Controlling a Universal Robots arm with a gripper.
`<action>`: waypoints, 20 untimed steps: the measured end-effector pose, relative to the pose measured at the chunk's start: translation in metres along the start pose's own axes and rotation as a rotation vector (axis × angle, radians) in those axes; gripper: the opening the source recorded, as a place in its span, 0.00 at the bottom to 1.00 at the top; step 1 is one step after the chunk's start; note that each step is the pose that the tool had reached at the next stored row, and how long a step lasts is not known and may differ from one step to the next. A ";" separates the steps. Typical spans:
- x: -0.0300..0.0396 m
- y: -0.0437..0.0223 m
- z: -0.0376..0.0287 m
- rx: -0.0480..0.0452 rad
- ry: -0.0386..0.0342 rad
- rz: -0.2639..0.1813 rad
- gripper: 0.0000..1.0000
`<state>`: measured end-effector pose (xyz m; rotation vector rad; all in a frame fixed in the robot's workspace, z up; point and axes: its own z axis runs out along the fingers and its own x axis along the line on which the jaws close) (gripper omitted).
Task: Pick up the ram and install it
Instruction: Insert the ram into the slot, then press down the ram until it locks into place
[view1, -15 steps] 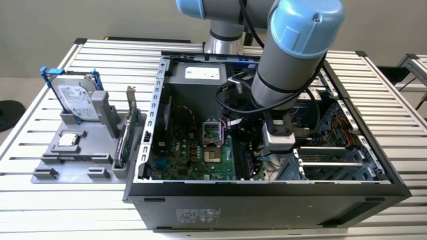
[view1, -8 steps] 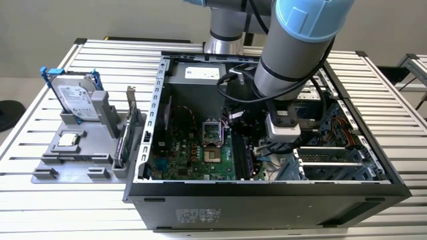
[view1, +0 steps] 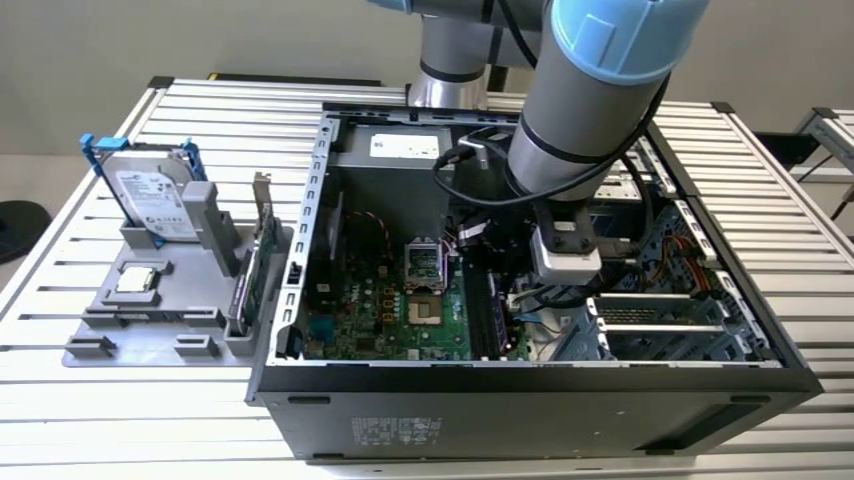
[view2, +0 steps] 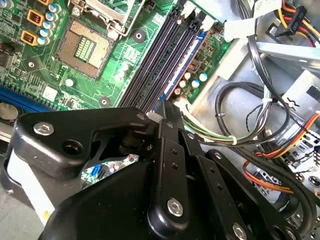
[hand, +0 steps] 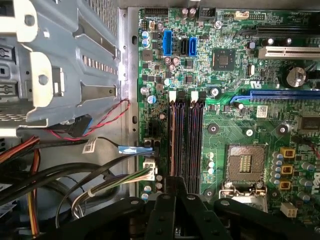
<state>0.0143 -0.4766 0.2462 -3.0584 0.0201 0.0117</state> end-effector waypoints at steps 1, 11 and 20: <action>0.0000 0.0000 0.0000 0.0002 0.0000 0.000 0.00; -0.0003 0.0000 0.0001 0.0024 0.0000 0.000 0.00; -0.0007 0.0003 0.0029 0.0018 -0.0064 -0.078 0.00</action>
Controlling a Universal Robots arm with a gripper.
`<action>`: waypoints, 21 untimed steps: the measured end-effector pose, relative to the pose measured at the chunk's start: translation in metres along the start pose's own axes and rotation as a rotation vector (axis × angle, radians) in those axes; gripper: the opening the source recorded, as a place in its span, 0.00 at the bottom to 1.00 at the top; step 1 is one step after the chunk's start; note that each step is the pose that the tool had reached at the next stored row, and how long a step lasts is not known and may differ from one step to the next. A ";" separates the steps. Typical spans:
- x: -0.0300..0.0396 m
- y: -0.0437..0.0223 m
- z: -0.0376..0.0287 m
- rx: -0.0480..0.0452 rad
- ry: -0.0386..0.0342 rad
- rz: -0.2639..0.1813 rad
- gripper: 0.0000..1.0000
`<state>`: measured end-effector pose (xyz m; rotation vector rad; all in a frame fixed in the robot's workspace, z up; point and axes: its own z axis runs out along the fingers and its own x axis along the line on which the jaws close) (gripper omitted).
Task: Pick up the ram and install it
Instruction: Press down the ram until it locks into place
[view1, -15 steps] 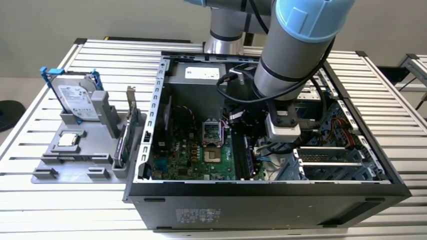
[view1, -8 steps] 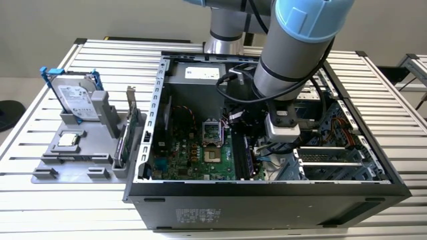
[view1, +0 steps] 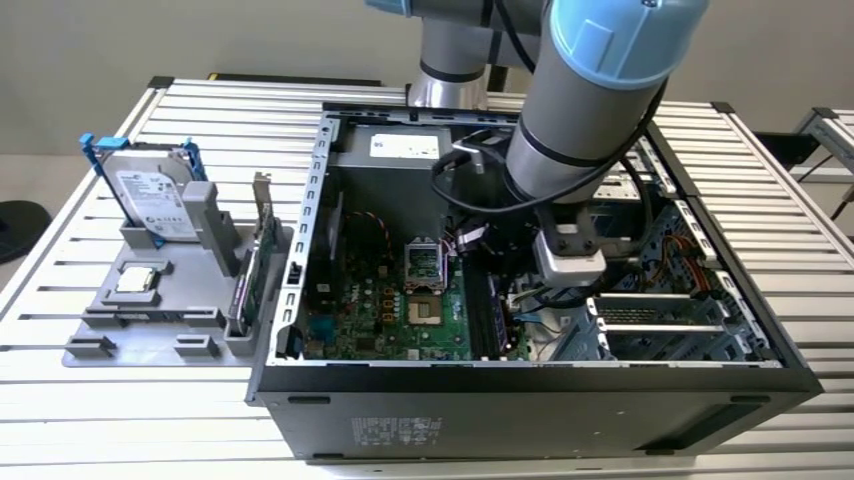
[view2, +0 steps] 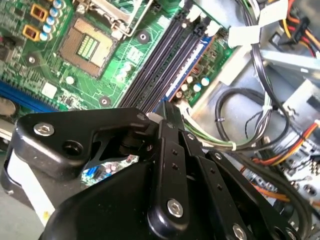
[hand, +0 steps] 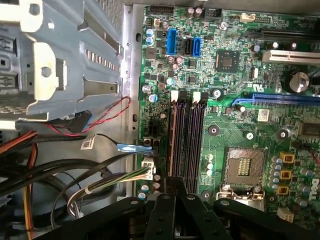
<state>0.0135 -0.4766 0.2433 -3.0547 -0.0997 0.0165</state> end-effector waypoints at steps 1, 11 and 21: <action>0.0000 0.0000 0.0004 -0.0002 -0.0015 -0.018 0.00; 0.0000 0.0001 0.0011 0.0009 -0.0167 -0.197 0.00; 0.0000 0.0001 0.0011 0.0000 -0.0323 -0.379 0.00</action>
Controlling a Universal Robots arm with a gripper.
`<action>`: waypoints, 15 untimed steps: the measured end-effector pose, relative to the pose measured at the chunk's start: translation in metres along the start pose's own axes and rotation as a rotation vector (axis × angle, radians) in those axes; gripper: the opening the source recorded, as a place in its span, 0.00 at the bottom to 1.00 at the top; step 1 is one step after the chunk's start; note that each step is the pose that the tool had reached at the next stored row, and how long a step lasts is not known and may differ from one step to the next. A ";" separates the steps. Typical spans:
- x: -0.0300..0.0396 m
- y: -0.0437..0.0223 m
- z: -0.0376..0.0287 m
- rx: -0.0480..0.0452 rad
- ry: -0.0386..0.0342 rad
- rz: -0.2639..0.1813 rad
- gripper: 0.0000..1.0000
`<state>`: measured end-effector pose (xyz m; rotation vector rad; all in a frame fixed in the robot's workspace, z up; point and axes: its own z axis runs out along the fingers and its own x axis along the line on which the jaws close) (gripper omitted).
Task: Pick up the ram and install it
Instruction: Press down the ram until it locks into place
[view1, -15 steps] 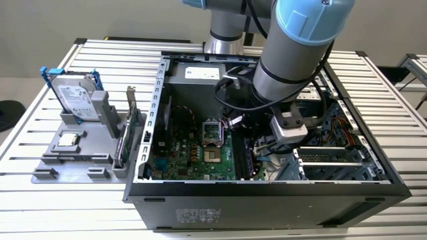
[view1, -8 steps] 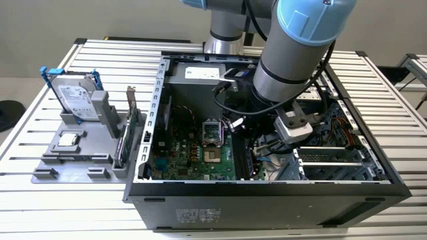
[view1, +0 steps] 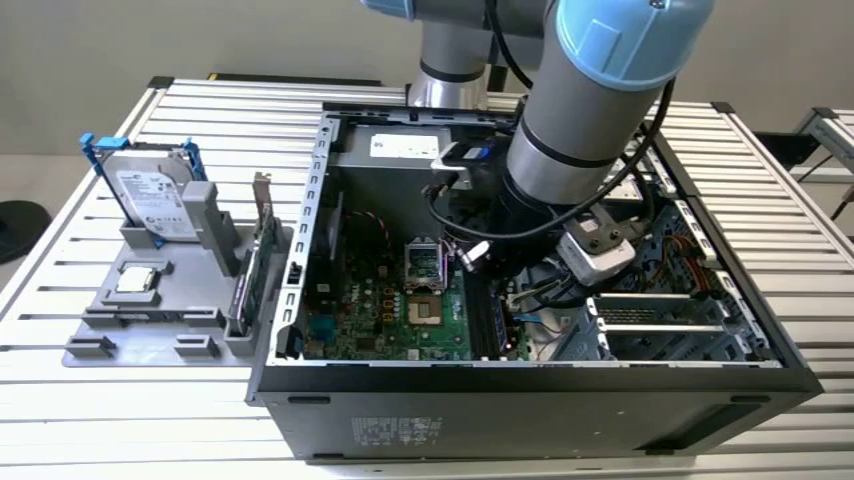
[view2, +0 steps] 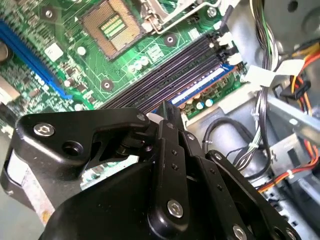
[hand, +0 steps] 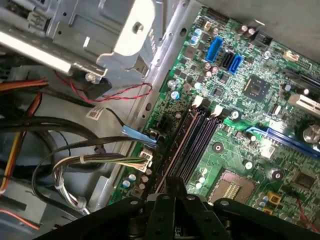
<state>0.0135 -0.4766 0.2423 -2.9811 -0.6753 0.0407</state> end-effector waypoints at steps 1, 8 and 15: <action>0.0000 0.0000 0.0000 0.0000 -0.0015 -0.018 0.00; 0.0000 0.0000 0.0000 -0.0006 -0.0126 -0.145 0.00; 0.0000 0.0000 0.0000 -0.0013 -0.0238 -0.271 0.00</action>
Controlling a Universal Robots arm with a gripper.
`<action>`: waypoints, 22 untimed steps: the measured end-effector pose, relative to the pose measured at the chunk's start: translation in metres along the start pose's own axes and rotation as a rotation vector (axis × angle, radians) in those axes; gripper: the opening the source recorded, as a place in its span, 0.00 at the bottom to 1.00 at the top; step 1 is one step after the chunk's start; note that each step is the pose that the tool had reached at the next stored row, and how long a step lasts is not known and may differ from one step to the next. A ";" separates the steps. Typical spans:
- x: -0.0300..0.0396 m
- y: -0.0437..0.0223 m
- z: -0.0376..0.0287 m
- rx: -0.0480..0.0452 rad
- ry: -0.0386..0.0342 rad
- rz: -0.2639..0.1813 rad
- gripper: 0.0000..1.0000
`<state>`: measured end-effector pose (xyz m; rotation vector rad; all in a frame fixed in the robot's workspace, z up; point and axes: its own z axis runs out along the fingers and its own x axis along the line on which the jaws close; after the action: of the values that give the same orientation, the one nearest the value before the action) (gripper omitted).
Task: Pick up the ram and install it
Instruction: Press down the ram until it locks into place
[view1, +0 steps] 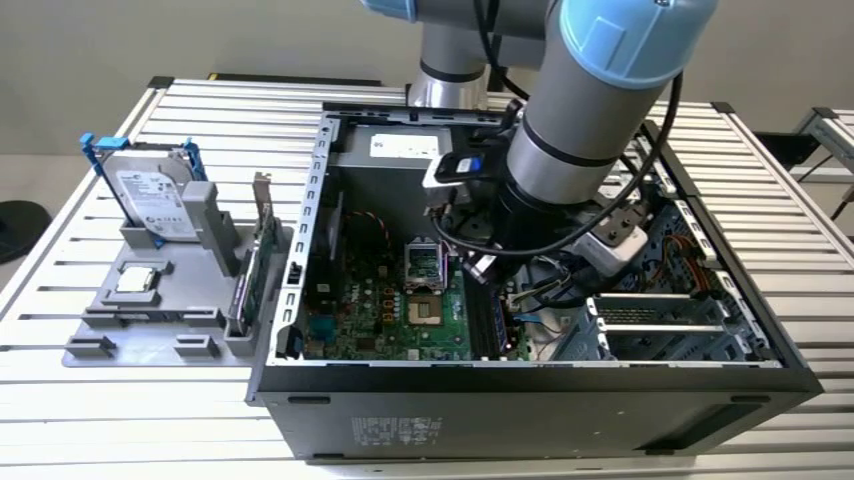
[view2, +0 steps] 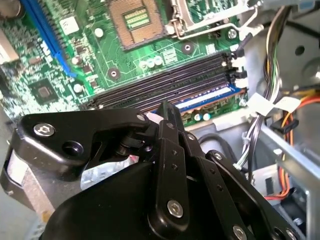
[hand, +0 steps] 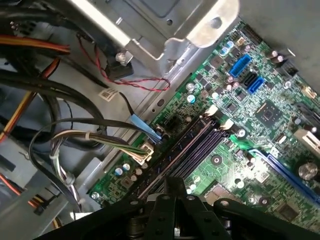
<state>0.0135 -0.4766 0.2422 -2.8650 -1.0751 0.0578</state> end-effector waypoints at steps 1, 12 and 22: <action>0.0000 0.0000 0.0000 -0.0001 -0.0017 -0.019 0.00; 0.0000 0.0000 0.0000 -0.0008 -0.0188 -0.218 0.00; 0.0000 0.0000 0.0000 0.0001 -0.0324 -0.399 0.00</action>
<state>0.0135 -0.4766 0.2423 -2.5983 -1.6257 0.0784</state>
